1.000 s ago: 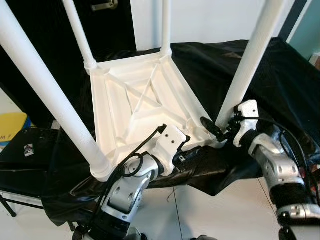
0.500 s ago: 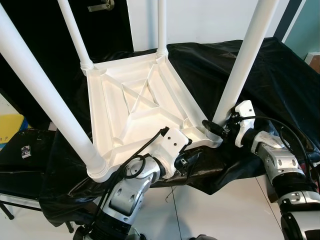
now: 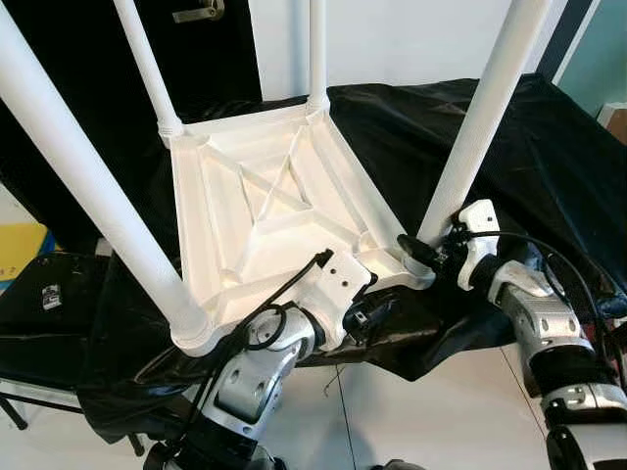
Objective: Building children table
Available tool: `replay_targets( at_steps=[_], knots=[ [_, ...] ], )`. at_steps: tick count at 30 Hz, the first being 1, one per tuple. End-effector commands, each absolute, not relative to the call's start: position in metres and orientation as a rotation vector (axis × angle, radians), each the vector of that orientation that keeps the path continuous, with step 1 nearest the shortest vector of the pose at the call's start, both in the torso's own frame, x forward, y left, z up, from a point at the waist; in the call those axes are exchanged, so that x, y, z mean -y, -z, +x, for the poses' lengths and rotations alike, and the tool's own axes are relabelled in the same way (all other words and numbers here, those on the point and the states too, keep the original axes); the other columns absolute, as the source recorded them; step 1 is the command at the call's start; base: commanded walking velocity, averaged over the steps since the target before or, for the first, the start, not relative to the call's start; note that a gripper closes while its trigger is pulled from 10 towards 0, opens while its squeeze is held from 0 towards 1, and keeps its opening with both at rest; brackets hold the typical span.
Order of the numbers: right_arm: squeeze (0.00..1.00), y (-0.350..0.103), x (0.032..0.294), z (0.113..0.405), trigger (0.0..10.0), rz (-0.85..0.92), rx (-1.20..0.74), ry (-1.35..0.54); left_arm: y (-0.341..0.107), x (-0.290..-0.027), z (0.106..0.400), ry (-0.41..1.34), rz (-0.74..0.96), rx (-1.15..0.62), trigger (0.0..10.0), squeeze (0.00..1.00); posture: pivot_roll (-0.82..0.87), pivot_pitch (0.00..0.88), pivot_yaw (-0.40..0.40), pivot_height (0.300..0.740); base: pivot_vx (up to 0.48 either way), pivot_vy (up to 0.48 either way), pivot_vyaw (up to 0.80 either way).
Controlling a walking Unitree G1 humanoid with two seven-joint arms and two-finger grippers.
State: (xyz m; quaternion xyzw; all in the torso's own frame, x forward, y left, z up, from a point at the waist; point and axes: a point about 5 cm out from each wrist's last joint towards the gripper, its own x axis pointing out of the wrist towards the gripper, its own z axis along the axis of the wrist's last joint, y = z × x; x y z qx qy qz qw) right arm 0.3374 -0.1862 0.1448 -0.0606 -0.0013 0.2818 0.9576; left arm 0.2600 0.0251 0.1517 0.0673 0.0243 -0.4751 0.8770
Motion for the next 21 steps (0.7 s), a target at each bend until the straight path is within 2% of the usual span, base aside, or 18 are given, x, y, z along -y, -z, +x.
replay_targets(
  at_steps=[1,3,10,13,16,17,21],
  knots=[
    [0.0,-0.128,0.18,0.333,10.0,-0.114,-0.073,-0.537,-0.152,-0.027,0.259,0.968,0.148,-0.044,10.0,0.0,-0.02,0.062,0.003,0.74,0.0,0.0,0.0],
    [0.0,-0.124,0.173,0.33,10.0,-0.074,-0.093,-0.446,-0.151,-0.026,0.258,0.973,0.148,-0.046,10.0,0.0,-0.03,0.056,0.005,0.74,0.0,0.0,0.0],
    [0.0,-0.12,0.157,0.322,10.0,-0.039,-0.105,-0.301,-0.151,-0.026,0.257,0.981,0.147,-0.049,10.0,0.0,-0.03,0.052,0.005,0.74,0.0,0.0,0.0],
    [0.0,-0.114,0.149,0.316,10.0,-0.015,-0.134,-0.113,-0.15,-0.026,0.256,0.985,0.147,-0.053,10.0,0.0,-0.03,0.049,0.004,0.74,0.0,0.0,0.0],
    [0.0,-0.112,0.148,0.314,10.0,0.003,-0.139,-0.041,-0.149,-0.026,0.256,0.985,0.146,-0.054,10.0,0.0,-0.03,0.049,0.004,0.74,0.0,0.0,0.0],
    [0.0,-0.112,0.144,0.312,10.0,0.034,-0.129,0.051,-0.149,-0.025,0.256,0.987,0.145,-0.055,10.0,0.0,-0.03,0.044,0.001,0.74,0.0,0.0,0.0],
    [0.0,-0.116,0.125,0.31,10.0,0.109,-0.112,0.096,-0.149,-0.024,0.256,0.989,0.143,-0.054,10.0,0.0,-0.03,0.04,-0.003,0.74,0.0,0.0,0.0]
  ],
)
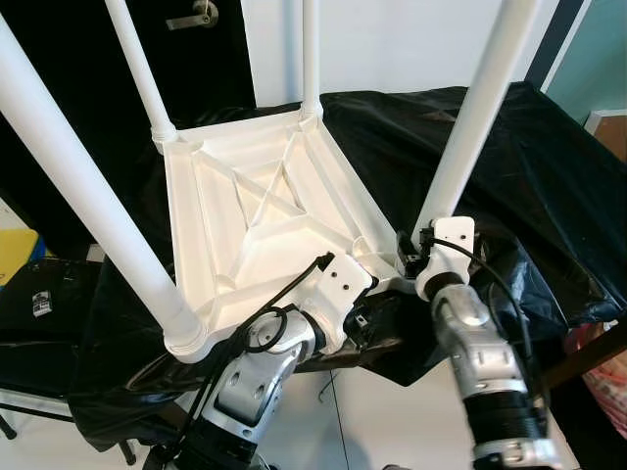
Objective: Building children table
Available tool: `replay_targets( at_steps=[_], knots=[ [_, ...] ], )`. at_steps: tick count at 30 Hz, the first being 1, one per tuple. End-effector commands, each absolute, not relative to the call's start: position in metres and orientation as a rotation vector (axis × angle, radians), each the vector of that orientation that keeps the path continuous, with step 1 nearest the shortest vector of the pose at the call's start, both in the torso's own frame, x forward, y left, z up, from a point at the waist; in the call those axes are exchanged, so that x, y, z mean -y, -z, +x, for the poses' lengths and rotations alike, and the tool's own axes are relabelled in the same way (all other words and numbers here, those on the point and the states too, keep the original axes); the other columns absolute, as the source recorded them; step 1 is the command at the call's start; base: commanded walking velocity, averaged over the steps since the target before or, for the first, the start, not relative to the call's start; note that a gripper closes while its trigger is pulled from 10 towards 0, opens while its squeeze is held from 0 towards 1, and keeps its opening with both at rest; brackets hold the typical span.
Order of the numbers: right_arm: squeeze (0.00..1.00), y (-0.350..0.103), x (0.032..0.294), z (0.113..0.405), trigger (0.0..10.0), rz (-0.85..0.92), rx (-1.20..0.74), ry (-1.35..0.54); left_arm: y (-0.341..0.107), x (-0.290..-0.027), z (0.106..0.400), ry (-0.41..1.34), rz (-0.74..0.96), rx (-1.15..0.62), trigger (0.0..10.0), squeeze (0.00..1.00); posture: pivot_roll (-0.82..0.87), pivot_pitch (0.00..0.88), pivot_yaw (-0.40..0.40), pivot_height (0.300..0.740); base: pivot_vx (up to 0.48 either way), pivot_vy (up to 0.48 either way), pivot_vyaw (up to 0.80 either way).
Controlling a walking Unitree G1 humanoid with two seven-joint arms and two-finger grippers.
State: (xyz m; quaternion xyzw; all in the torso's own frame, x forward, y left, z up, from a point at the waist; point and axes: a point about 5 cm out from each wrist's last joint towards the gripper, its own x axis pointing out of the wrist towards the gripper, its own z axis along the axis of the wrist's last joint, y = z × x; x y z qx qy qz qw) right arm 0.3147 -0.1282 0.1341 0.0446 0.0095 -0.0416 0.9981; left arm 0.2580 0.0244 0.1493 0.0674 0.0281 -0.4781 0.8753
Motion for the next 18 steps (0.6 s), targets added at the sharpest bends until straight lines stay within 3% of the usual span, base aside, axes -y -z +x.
replay_targets(
  at_steps=[1,12,13,18],
  knots=[
    [0.0,-0.117,0.123,0.31,10.0,0.109,-0.105,0.088,-0.149,-0.024,0.256,0.989,0.142,-0.055,10.0,0.0,-0.03,0.038,-0.003,0.74,0.0,0.0,0.0],
    [0.0,-0.12,0.119,0.305,10.0,0.096,-0.124,0.084,-0.148,-0.025,0.256,0.981,0.139,-0.054,10.0,0.0,-0.02,0.033,-0.013,0.74,0.0,0.0,0.0],
    [1.0,-0.124,0.119,0.305,10.0,0.091,-0.097,0.077,-0.148,-0.024,0.255,0.983,0.137,-0.056,10.0,0.0,-0.02,0.034,-0.015,0.74,0.0,0.0,0.0],
    [1.0,-0.135,0.121,0.306,10.0,0.094,-0.03,0.047,-0.148,-0.024,0.255,0.985,0.136,-0.055,10.0,0.0,-0.02,0.034,-0.015,0.74,0.0,0.0,0.0]
  ],
)
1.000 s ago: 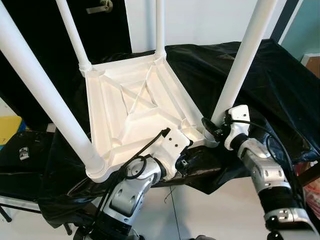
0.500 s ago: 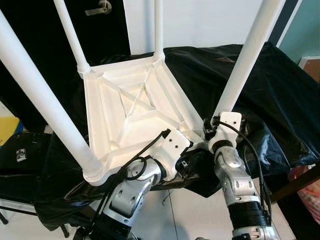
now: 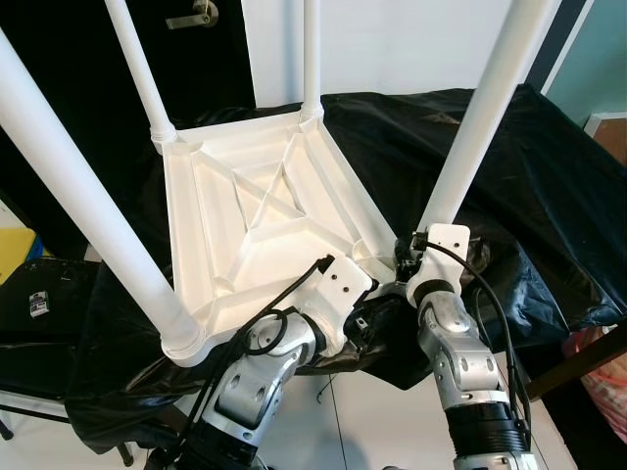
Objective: Building children table
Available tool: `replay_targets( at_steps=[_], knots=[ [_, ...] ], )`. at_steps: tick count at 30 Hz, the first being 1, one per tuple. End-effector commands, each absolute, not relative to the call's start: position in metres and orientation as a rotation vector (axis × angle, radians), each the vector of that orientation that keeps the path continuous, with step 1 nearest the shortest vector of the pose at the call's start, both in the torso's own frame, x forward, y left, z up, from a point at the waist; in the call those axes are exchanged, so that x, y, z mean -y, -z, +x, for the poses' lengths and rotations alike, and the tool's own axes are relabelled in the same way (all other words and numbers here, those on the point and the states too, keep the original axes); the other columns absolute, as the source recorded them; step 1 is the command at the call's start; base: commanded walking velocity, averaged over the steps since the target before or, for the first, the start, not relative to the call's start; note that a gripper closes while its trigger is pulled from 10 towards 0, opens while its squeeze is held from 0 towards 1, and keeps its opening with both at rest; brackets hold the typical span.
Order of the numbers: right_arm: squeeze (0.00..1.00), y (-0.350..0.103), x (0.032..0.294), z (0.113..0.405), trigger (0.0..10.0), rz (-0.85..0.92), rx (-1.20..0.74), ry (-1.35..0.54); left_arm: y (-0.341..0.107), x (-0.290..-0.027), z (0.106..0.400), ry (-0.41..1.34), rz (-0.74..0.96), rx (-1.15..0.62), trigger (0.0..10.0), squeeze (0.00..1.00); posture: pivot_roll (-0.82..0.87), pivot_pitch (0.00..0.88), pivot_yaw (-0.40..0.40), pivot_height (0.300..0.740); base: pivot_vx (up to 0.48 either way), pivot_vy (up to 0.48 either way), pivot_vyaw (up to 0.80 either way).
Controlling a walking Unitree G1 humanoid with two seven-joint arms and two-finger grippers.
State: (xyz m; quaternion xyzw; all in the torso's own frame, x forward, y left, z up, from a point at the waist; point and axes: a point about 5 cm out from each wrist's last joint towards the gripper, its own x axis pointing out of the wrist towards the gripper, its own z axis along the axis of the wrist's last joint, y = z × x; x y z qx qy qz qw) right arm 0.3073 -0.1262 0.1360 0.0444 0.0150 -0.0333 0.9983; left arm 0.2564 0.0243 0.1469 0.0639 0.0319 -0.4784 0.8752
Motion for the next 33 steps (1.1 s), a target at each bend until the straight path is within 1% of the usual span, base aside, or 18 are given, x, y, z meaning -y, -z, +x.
replay_targets(
  at_steps=[1,4,6,7,8,9,12,14,16,17,19,20,23,25,28,30,31,33],
  knots=[
    [1.0,-0.139,0.125,0.305,10.0,0.099,-0.002,0.02,-0.148,-0.024,0.255,0.984,0.136,-0.054,10.0,0.0,-0.03,0.034,-0.016,0.74,0.0,0.0,0.0],
    [1.0,-0.145,0.131,0.304,10.0,0.097,0.038,-0.026,-0.149,-0.024,0.256,0.983,0.135,-0.053,10.0,0.0,-0.03,0.034,-0.016,0.74,0.0,0.0,0.0],
    [1.0,-0.146,0.143,0.302,10.0,0.078,0.054,-0.095,-0.149,-0.024,0.256,0.984,0.136,-0.054,10.0,0.0,-0.03,0.035,-0.011,0.74,0.0,0.0,0.0],
    [1.0,-0.146,0.143,0.302,10.0,0.078,0.054,-0.095,-0.149,-0.024,0.256,0.984,0.136,-0.054,10.0,0.0,-0.03,0.035,-0.011,0.74,0.0,0.0,0.0],
    [1.0,-0.146,0.154,0.301,10.0,0.06,0.054,-0.17,-0.149,-0.024,0.256,0.986,0.137,-0.055,10.0,0.0,-0.03,0.035,-0.01,0.74,0.0,0.0,0.0],
    [1.0,-0.146,0.159,0.301,10.0,0.042,0.053,-0.205,-0.149,-0.024,0.256,0.988,0.137,-0.055,10.0,0.0,-0.03,0.037,-0.007,0.74,0.0,0.0,0.0],
    [1.0,-0.146,0.164,0.301,10.0,0.034,0.054,-0.233,-0.149,-0.024,0.257,0.989,0.137,-0.054,10.0,0.0,-0.04,0.037,-0.006,0.74,0.0,0.0,0.0],
    [1.0,-0.145,0.172,0.302,10.0,-0.02,0.047,-0.331,-0.149,-0.023,0.257,0.992,0.138,-0.054,10.0,0.0,-0.04,0.036,-0.003,0.74,0.0,0.0,0.0],
    [1.0,-0.143,0.174,0.301,10.0,-0.014,0.02,-0.445,-0.149,-0.023,0.258,0.994,0.14,-0.053,10.0,0.0,-0.04,0.035,0.001,0.74,0.0,0.0,0.0],
    [0.68,-0.142,0.179,0.301,10.0,-0.033,0.012,-0.498,-0.15,-0.023,0.258,0.995,0.14,-0.053,10.0,0.0,-0.04,0.034,0.005,0.74,0.0,0.0,0.0],
    [0.68,-0.142,0.182,0.301,10.0,-0.049,0.007,-0.534,-0.15,-0.023,0.257,0.996,0.141,-0.052,10.0,0.0,-0.04,0.034,0.005,0.74,0.0,0.0,0.0],
    [0.0,-0.143,0.186,0.303,10.0,-0.074,0.002,-0.559,-0.15,-0.024,0.258,0.998,0.141,-0.052,10.0,0.0,-0.04,0.034,0.01,0.74,0.0,0.0,0.0],
    [0.0,-0.143,0.188,0.304,10.0,-0.089,-0.002,-0.58,-0.15,-0.024,0.258,0.999,0.142,-0.053,10.0,0.0,-0.04,0.034,0.01,0.74,0.0,0.0,0.0],
    [0.0,-0.142,0.189,0.311,10.0,-0.135,-0.028,-0.65,-0.15,-0.023,0.258,1.007,0.145,-0.051,10.0,0.0,-0.05,0.036,0.016,0.74,0.0,0.0,0.0],
    [0.0,-0.139,0.183,0.323,10.0,-0.178,-0.055,-0.703,-0.151,-0.022,0.259,1.013,0.144,-0.048,10.0,0.0,-0.04,0.037,0.015,0.74,0.0,0.0,0.0],
    [0.0,-0.137,0.179,0.326,10.0,-0.19,-0.064,-0.721,-0.152,-0.023,0.259,1.01,0.144,-0.047,10.0,0.0,-0.04,0.039,0.014,0.74,0.0,0.0,0.0],
    [0.0,-0.135,0.177,0.327,9.4,-0.197,-0.071,-0.735,-0.152,-0.023,0.259,1.008,0.145,-0.046,10.0,0.0,-0.04,0.039,0.013,0.74,0.0,0.0,0.0],
    [0.0,-0.134,0.176,0.329,9.4,-0.2,-0.079,-0.741,-0.152,-0.023,0.259,1.004,0.144,-0.045,10.0,0.0,-0.03,0.041,0.009,0.74,0.0,0.0,0.0]
  ],
)
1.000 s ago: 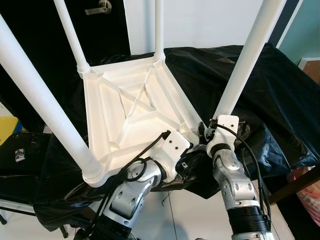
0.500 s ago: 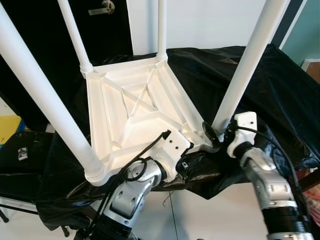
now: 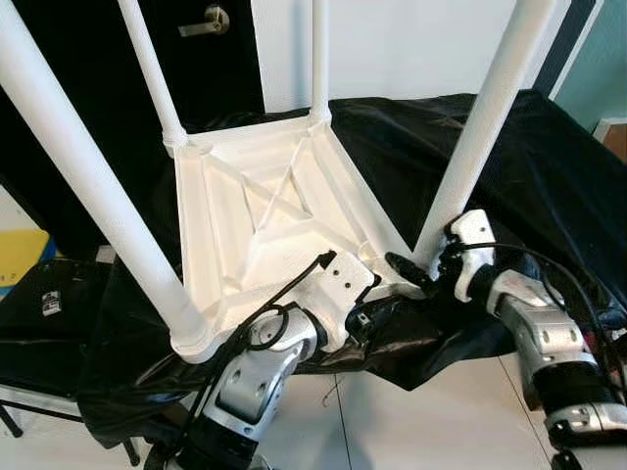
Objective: Building children table
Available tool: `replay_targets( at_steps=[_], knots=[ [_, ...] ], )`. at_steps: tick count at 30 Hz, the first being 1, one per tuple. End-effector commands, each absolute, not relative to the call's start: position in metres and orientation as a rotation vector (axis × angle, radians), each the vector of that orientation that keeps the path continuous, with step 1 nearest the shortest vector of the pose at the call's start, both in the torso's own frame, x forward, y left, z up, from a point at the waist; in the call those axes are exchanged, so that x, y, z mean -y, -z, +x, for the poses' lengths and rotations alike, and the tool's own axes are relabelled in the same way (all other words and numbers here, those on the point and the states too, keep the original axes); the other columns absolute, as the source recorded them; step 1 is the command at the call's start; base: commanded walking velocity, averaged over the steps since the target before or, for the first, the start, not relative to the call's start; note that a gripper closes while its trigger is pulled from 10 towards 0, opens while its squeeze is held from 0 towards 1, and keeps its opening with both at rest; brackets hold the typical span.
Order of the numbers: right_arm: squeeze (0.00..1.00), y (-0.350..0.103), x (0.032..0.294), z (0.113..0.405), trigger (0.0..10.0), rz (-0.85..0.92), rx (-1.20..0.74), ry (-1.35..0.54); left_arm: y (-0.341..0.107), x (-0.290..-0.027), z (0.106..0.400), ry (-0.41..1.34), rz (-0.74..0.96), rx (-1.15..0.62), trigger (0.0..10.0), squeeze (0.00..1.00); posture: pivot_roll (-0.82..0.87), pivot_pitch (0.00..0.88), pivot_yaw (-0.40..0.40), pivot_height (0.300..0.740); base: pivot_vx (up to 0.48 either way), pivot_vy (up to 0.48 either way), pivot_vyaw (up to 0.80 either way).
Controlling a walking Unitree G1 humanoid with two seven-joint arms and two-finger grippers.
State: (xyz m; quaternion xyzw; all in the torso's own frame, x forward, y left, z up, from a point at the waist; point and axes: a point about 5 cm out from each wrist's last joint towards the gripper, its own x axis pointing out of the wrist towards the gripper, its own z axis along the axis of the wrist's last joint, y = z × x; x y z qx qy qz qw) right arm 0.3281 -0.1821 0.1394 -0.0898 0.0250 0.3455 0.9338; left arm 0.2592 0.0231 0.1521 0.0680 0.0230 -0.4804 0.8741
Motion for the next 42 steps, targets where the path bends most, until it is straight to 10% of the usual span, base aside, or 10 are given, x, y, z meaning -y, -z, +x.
replay_targets(
  at_steps=[1,2,3,13,14,15,42],
  knots=[
    [0.0,-0.134,0.176,0.329,9.4,-0.2,-0.079,-0.741,-0.152,-0.023,0.259,1.004,0.144,-0.045,10.0,0.0,-0.03,0.041,0.009,0.74,0.0,0.0,0.0],
    [0.0,-0.134,0.176,0.329,9.4,-0.2,-0.079,-0.741,-0.152,-0.023,0.259,1.004,0.144,-0.045,10.0,0.0,-0.03,0.041,0.009,0.74,0.0,0.0,0.0],
    [0.0,-0.131,0.175,0.33,0.5,-0.209,-0.093,-0.749,-0.152,-0.024,0.259,0.999,0.145,-0.044,10.0,0.0,-0.02,0.044,0.003,0.74,0.0,0.0,0.0],
    [0.0,-0.117,0.184,0.333,0.0,-0.221,-0.152,-0.759,-0.153,-0.026,0.258,0.975,0.132,-0.044,10.0,0.0,-0.01,0.062,-0.01,0.74,0.0,0.0,0.0],
    [0.0,-0.116,0.184,0.333,3.1,-0.215,-0.154,-0.755,-0.154,-0.026,0.258,0.977,0.133,-0.043,10.0,0.0,-0.01,0.063,-0.009,0.74,0.0,0.0,0.0],
    [0.0,-0.116,0.183,0.332,10.0,-0.204,-0.154,-0.749,-0.154,-0.026,0.258,0.978,0.134,-0.042,10.0,0.0,-0.01,0.063,-0.009,0.74,0.0,0.0,0.0],
    [0.0,-0.106,0.115,0.302,10.0,0.168,-0.149,0.013,-0.155,-0.028,0.257,0.967,0.12,-0.038,10.0,0.0,-0.02,0.069,0.004,0.74,0.0,0.0,0.0]
  ],
)
